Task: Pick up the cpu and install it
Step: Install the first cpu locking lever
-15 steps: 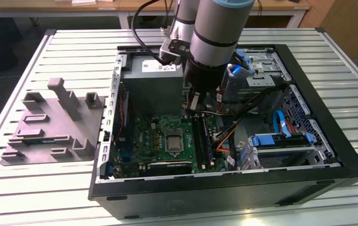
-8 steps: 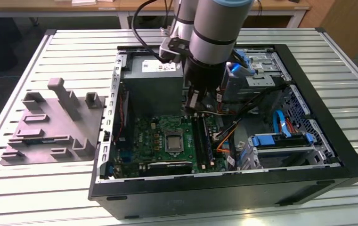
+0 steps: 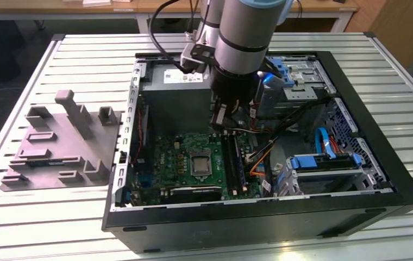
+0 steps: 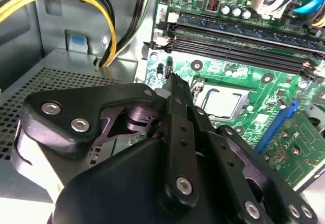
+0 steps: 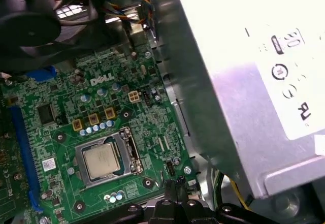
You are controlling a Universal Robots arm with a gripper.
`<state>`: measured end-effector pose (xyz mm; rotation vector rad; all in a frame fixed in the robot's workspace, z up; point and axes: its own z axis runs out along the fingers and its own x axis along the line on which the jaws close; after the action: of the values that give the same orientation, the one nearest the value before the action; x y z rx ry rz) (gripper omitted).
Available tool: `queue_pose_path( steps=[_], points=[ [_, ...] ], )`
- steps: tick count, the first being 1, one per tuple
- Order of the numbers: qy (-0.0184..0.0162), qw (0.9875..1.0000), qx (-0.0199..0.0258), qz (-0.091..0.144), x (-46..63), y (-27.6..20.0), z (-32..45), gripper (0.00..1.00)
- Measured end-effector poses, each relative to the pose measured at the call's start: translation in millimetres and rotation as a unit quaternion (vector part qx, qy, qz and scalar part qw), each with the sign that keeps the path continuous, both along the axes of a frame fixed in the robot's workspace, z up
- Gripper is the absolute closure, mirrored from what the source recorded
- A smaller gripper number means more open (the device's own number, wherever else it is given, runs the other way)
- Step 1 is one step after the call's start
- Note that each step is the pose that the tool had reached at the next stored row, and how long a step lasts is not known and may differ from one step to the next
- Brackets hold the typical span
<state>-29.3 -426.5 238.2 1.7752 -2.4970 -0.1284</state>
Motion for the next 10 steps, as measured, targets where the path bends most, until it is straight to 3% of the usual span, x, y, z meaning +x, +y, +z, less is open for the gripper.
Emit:
queue_pose_path(
  steps=[6, 10],
  points=[
    [-0.0002, 0.9999, -0.0015, 0.010, -2.2, -4.6, 0.0, 0.89],
    [-0.0011, 0.9999, -0.0027, 0.011, -3.3, -11.2, 0.0, 0.89]
  ],
)
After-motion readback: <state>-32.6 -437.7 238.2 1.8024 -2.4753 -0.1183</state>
